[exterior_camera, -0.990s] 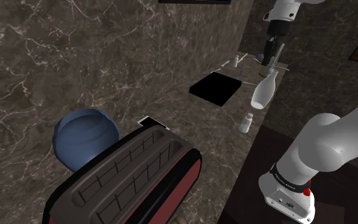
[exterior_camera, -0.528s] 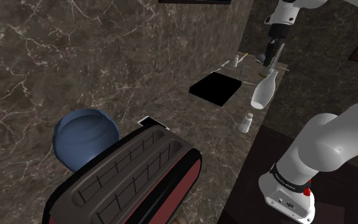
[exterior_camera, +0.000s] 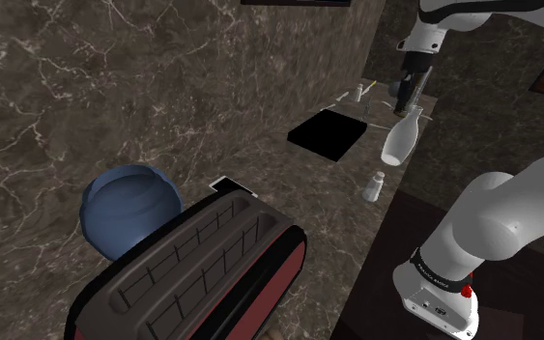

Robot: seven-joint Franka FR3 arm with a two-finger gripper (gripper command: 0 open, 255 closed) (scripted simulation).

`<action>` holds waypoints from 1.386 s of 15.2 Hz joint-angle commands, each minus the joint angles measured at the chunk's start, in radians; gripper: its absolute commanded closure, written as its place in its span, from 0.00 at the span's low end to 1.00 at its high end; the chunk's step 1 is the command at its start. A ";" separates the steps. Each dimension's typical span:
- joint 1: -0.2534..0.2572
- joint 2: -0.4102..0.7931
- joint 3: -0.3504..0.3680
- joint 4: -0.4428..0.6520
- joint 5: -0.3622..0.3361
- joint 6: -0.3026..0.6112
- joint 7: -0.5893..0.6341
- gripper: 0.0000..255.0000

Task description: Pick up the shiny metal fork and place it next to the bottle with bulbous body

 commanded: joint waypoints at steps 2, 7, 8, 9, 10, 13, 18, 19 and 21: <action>-0.002 0.002 -0.008 -0.040 -0.003 0.043 -0.005 1.00; -0.005 0.005 -0.018 -0.104 -0.008 0.110 -0.009 1.00; -0.006 0.007 -0.021 -0.117 -0.009 0.124 -0.011 1.00; -0.007 0.009 -0.023 -0.129 -0.009 0.137 -0.012 1.00; -0.007 0.011 -0.025 -0.140 -0.010 0.151 -0.013 1.00; -0.009 0.018 -0.032 -0.175 -0.011 0.192 -0.019 1.00; -0.012 0.037 -0.044 -0.228 -0.010 0.261 -0.029 1.00; -0.012 0.041 -0.047 -0.238 -0.010 0.276 -0.032 1.00; -0.012 0.051 -0.053 -0.258 -0.009 0.304 -0.036 1.00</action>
